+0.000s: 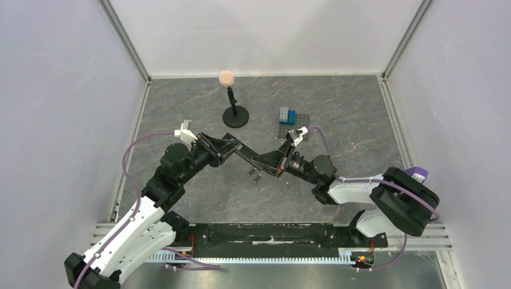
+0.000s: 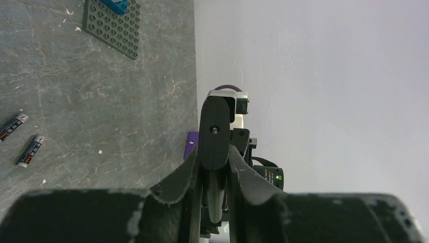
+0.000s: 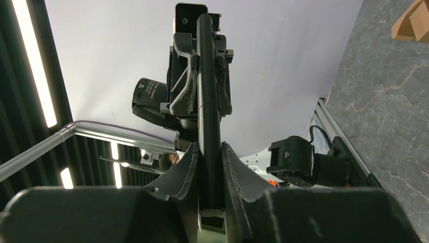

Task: Load the batteries into the remote control

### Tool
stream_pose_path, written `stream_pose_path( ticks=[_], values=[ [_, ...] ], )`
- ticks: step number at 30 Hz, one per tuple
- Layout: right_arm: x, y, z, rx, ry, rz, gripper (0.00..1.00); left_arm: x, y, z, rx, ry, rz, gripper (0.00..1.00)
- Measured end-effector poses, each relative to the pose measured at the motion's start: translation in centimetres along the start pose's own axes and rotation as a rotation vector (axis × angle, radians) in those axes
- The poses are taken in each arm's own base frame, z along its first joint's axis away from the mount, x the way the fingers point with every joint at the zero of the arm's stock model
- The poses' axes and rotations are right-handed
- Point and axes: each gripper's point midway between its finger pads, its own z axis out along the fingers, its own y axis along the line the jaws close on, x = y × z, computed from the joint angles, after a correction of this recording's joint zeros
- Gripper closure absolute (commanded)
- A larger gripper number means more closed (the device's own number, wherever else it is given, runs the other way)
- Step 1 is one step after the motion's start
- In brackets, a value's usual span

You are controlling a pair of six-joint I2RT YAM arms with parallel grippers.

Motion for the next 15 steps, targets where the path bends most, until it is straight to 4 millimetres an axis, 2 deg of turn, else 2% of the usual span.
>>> stream_pose_path(
  ticks=[15],
  values=[
    [0.1,0.4,-0.3,-0.039,0.0,0.006,0.95,0.0,-0.1,-1.0,0.057,-0.022,-0.025,0.98]
  ],
)
